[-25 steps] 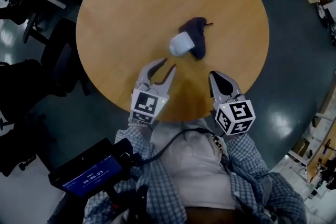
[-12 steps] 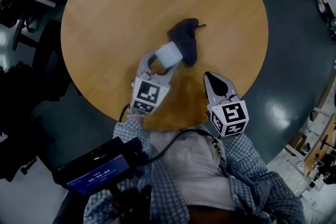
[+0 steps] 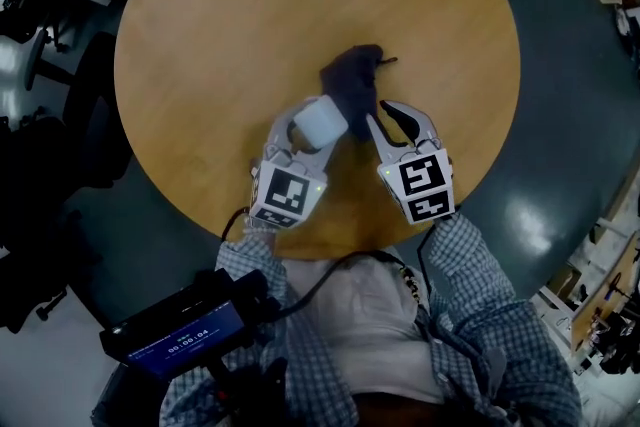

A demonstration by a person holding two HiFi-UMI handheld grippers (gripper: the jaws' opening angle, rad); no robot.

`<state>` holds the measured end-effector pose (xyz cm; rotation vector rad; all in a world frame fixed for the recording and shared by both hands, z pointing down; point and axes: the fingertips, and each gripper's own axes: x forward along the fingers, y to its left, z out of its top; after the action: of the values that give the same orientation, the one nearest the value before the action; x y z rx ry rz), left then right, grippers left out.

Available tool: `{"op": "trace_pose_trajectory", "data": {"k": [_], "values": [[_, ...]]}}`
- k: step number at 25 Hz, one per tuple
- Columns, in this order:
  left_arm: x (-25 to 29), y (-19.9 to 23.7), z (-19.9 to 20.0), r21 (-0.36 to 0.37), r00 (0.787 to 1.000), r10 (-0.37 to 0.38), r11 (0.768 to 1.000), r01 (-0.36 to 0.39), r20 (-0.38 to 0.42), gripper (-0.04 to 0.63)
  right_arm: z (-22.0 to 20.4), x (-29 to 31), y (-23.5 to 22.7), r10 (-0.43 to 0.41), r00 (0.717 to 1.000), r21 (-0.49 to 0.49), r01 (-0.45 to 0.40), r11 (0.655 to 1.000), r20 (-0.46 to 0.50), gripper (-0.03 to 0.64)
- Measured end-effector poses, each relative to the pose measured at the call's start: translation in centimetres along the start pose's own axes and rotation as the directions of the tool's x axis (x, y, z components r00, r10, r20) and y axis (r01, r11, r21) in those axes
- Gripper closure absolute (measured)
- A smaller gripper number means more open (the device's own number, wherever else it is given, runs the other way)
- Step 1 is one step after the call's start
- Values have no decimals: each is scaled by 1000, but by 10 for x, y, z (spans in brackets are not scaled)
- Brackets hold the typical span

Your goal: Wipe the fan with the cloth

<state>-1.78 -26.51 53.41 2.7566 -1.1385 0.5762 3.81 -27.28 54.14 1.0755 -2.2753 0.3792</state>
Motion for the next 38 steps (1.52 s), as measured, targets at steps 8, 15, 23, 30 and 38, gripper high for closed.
{"op": "trace_pose_trajectory", "data": {"k": [8, 15, 23, 30, 38], "values": [[-6, 0, -4, -8, 999, 37, 999, -37, -20, 456, -12, 60, 0, 19, 991, -132, -37, 991, -132, 437], [-14, 2, -5, 7, 998, 53, 999, -53, -40, 456, -20, 71, 6, 80, 984, -58, -90, 994, -156, 528], [-33, -4, 21, 52, 996, 78, 996, -76, -36, 456, 41, 6, 13, 156, 988, -59, -156, 986, 1, 529], [-59, -16, 65, 121, 996, 92, 989, -89, -21, 456, 119, -93, 59, 249, 944, -15, -252, 968, 218, 531], [-73, -13, 73, 178, 990, 124, 978, -110, -68, 456, 172, -148, 101, 322, 908, -370, -211, 905, 269, 531]]}}
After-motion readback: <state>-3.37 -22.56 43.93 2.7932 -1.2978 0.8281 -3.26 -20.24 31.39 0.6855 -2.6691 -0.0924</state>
